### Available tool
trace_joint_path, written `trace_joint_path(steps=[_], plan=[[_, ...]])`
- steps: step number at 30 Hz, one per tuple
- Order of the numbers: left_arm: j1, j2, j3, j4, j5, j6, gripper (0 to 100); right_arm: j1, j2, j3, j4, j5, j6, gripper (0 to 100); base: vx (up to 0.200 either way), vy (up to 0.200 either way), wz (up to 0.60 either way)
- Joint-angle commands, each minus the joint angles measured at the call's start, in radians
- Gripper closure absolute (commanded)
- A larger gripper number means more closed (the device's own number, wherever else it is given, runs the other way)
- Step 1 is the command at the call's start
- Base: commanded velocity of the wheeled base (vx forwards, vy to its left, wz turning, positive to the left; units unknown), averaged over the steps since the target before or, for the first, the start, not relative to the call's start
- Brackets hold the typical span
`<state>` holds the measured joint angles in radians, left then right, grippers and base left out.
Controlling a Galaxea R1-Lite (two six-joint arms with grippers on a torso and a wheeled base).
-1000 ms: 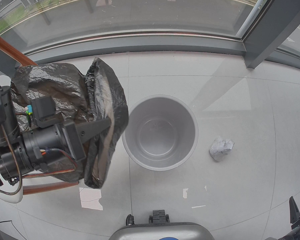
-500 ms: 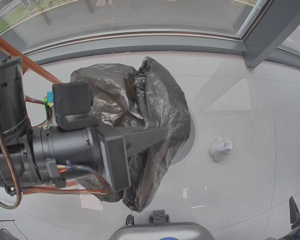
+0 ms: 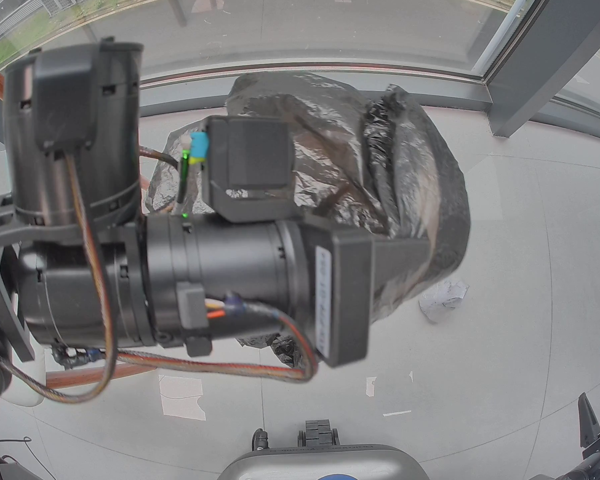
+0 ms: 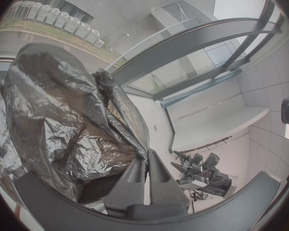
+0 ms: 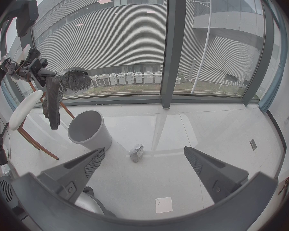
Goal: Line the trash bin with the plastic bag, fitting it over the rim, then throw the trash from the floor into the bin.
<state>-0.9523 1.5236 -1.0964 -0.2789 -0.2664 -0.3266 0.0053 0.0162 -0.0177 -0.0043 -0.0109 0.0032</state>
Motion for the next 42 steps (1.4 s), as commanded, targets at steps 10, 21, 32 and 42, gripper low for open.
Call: trace_joint_path(steps=[10,21,32,42], plan=[[-0.055,0.075,0.035,-0.005,-0.151,-0.057,100,-0.001,-0.016,0.018,-0.002,0.0,0.001,0,0.0,0.0,0.0],[-0.049,0.204,0.029,-0.161,-0.317,-0.293,100,-0.001,-0.016,0.018,-0.002,0.0,0.001,0,0.0,0.0,0.0],[0.018,0.3,0.098,-0.402,-0.355,-0.471,100,-0.001,-0.016,0.018,-0.002,-0.001,0.004,0,0.0,0.0,0.0],[0.107,0.329,0.158,-0.599,-0.347,-0.674,100,-0.002,-0.016,0.018,-0.002,-0.003,0.008,0,0.0,0.0,0.0]])
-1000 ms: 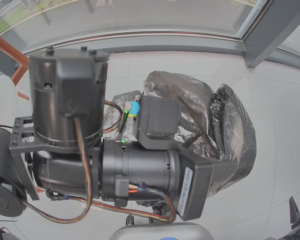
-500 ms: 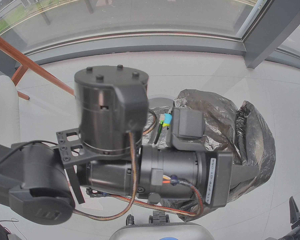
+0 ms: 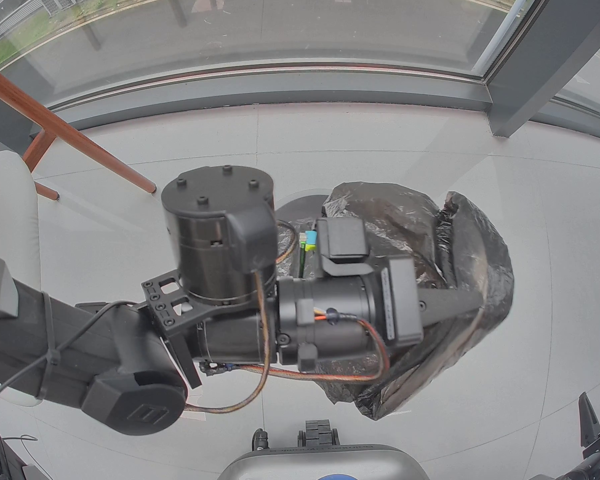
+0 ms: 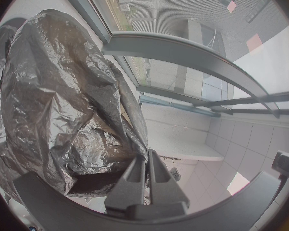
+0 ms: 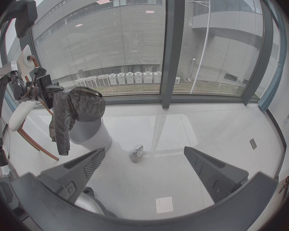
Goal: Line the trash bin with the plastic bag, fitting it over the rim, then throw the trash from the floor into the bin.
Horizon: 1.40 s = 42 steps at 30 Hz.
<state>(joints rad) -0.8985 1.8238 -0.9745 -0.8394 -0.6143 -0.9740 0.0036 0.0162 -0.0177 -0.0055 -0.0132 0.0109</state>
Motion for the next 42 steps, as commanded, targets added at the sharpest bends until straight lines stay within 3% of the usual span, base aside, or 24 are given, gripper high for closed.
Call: trace_joint_path(steps=[1,10,16,29,36,42], plan=[[0.064,0.046,0.045,-0.056,0.001,-0.035,100,0.001,-0.016,0.018,-0.001,-0.001,0.0,0,0.0,0.0,0.0],[0.098,0.134,0.1,-0.247,0.004,-0.092,100,-0.001,-0.016,0.018,-0.001,-0.001,0.0,0,0.0,0.0,0.0],[0.161,0.157,0.085,-0.262,0.004,-0.12,100,-0.001,-0.016,0.018,-0.001,-0.001,0.0,0,0.0,0.0,0.0],[0.167,0.176,0.068,-0.279,0.03,-0.166,100,0.001,-0.016,0.018,-0.001,-0.001,0.0,0,0.0,0.0,0.0],[0.279,0.195,0.042,-0.28,0.064,-0.164,100,-0.001,-0.016,0.018,-0.001,-0.001,0.0,0,0.0,0.0,0.0],[0.319,0.187,0.039,-0.279,0.077,-0.164,100,-0.001,-0.016,0.018,-0.001,-0.001,0.0,0,0.0,0.0,0.0]])
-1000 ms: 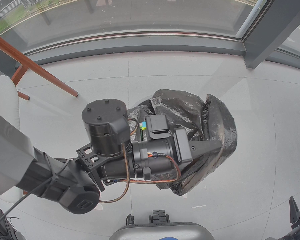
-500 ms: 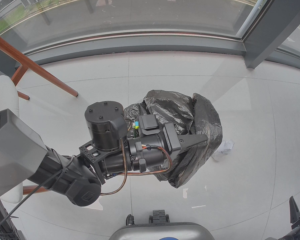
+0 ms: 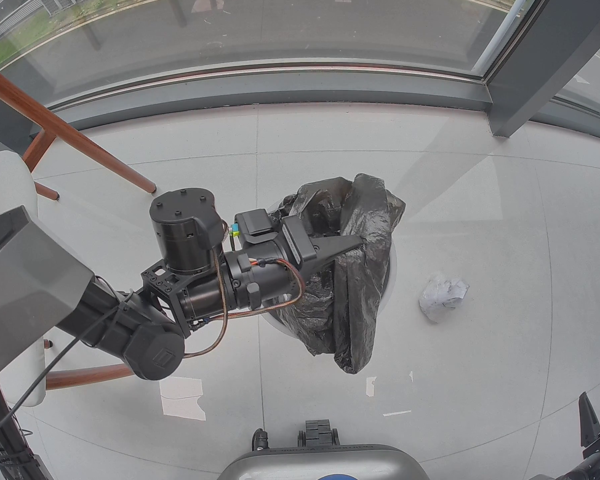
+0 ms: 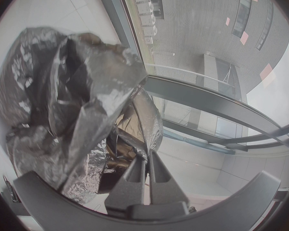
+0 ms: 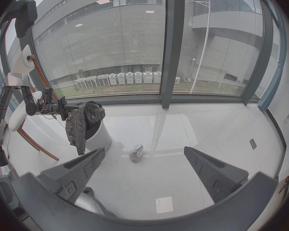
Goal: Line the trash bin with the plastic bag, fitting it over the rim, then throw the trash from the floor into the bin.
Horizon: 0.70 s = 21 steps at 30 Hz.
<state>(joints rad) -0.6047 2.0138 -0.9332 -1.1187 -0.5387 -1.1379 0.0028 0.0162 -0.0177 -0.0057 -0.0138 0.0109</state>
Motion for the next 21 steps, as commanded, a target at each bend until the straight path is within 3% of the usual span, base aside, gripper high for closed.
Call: trace_joint_path(steps=[1,8,12,21], plan=[[0.031,-0.004,-0.003,-0.001,0.002,0.0,100,0.002,-0.016,0.018,0.0,0.0,0.0,0,0.0,0.0,0.0],[0.102,-0.04,-0.044,0.002,0.005,0.007,100,0.002,-0.016,0.018,0.0,0.0,0.0,0,0.0,0.0,0.0],[0.18,-0.07,-0.052,0.007,0.0,0.047,100,0.002,-0.016,0.018,0.0,0.0,0.0,0,0.0,0.0,0.0],[0.24,-0.138,0.062,0.031,0.008,0.164,100,0.002,-0.016,0.018,0.0,0.002,-0.002,0,0.0,0.0,0.0]])
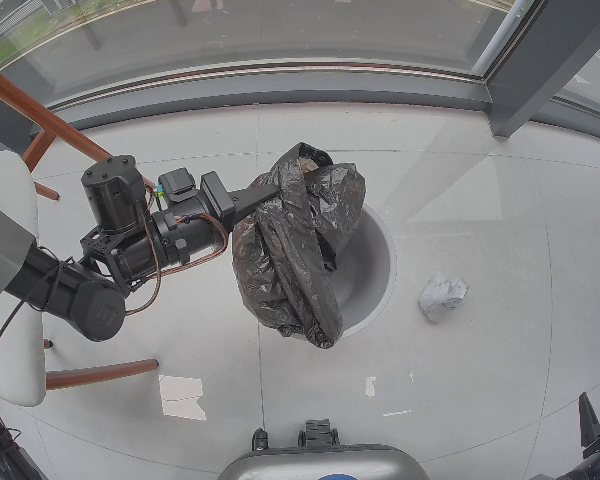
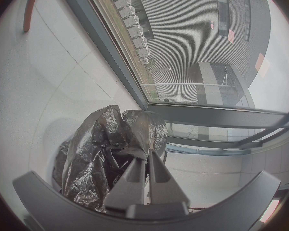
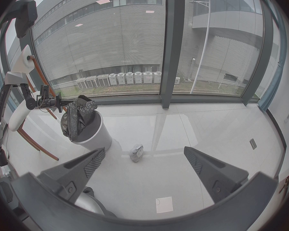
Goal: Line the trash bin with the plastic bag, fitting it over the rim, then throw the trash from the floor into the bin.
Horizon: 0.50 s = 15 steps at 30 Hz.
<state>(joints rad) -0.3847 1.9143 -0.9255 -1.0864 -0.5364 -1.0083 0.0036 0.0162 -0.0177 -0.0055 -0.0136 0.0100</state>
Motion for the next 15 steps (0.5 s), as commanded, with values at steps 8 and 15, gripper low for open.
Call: trace_joint_path(steps=[8,15], plan=[[-0.062,-0.054,0.071,-0.001,0.013,0.034,100,0.001,-0.016,0.018,-0.001,0.001,-0.001,0,0.0,0.0,0.0],[-0.2,-0.003,0.086,0.003,0.018,0.034,100,0.001,-0.016,0.018,-0.001,0.001,-0.001,0,0.0,0.0,0.0]])
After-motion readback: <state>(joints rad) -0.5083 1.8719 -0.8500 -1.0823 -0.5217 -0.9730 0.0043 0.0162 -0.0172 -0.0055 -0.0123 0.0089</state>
